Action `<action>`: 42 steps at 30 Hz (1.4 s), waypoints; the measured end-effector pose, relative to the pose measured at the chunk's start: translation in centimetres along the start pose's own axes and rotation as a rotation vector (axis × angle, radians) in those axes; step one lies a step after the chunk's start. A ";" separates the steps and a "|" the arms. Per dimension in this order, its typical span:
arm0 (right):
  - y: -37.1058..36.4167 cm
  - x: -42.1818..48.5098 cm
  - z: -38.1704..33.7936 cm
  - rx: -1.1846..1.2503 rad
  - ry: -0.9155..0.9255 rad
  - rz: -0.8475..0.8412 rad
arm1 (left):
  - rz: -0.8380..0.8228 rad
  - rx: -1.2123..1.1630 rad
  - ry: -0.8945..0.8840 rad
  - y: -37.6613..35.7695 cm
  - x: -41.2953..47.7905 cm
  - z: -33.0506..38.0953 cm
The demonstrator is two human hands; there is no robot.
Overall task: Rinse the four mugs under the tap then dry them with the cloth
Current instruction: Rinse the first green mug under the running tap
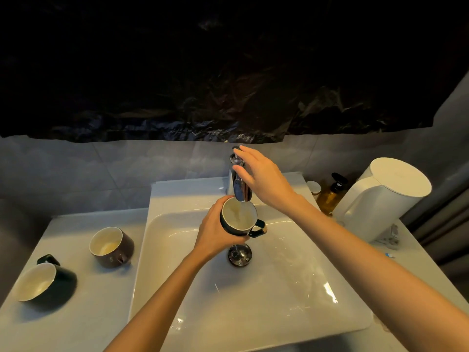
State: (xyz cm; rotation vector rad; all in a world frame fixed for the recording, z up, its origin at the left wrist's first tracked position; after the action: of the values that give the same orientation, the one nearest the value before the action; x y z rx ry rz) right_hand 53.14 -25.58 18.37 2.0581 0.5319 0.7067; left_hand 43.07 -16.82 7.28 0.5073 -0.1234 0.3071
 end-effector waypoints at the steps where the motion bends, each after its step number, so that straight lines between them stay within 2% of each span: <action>1: 0.5 -1.6 0.3 0.050 0.019 0.085 | -0.007 0.000 -0.004 0.2 -0.1 -0.1; 3: 1.4 -5.2 1.2 0.096 0.072 0.257 | -0.026 0.002 -0.013 0.5 -0.1 -0.4; 5: 1.3 -8.4 2.8 0.037 0.131 0.285 | -0.055 0.012 -0.030 0.9 0.0 -0.6; 6: 0.5 -9.4 3.4 -0.030 0.181 0.206 | -0.076 0.019 -0.039 1.1 0.1 -0.6; 9: -3.7 -11.1 4.4 -0.216 0.282 -0.219 | -0.161 0.058 -0.062 1.2 0.6 -0.4; 10: -4.7 -11.1 4.4 -0.256 0.290 -0.307 | -0.198 0.067 -0.064 1.1 0.7 -0.4; 14: -7.0 -9.4 3.2 -0.450 0.357 -0.491 | -0.336 0.102 -0.051 0.6 1.2 -0.4; 17: -7.8 -8.3 2.8 -0.695 0.375 -0.574 | -0.365 0.099 -0.037 0.3 1.2 -0.4; 20: -8.5 -8.1 3.2 -0.784 0.364 -0.594 | -0.265 0.027 0.014 0.4 0.2 -0.8; 24: -9.4 -8.5 3.9 -0.758 0.264 -0.560 | 0.144 0.020 0.109 1.4 -2.8 -1.8; 25: -9.6 -8.5 3.7 -0.740 0.241 -0.550 | 0.189 -0.042 0.153 1.1 -3.6 -2.1; 27: -9.9 -8.6 3.2 -0.702 0.199 -0.540 | 0.116 -0.146 0.239 -0.5 -4.6 -2.2; 29: -10.3 -8.6 2.7 -0.675 0.163 -0.513 | 0.011 -0.154 0.289 -1.9 -5.1 -2.2; 33: -10.8 -8.4 2.0 -0.588 0.119 -0.451 | 0.012 -0.160 0.300 -2.2 -4.9 -1.9; 38: -10.4 -8.5 0.9 -0.379 0.174 -0.317 | -0.057 -0.237 0.277 -2.4 -5.1 -0.9; 40: -10.4 -8.4 0.9 -0.336 0.170 -0.336 | -0.044 -0.261 0.256 -1.9 -5.0 -0.7; 42: -10.2 -7.9 1.9 -0.413 0.133 -0.422 | -0.056 -0.260 0.251 -1.6 -5.0 -1.1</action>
State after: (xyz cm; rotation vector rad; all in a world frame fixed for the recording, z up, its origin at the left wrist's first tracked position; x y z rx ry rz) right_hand 47.33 -26.09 6.72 1.4612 0.7942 0.6370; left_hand 38.87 -18.94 4.60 0.2110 0.0945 0.2928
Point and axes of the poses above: each hand's wrist, its own x-axis towards the middle knuckle, its own y-axis out of the back of the hand, z = x × y, the point moved 6 cm from there along x, towards the middle knuckle, and after that the axes turned 5 degrees about -y, right-handed, at the moved point
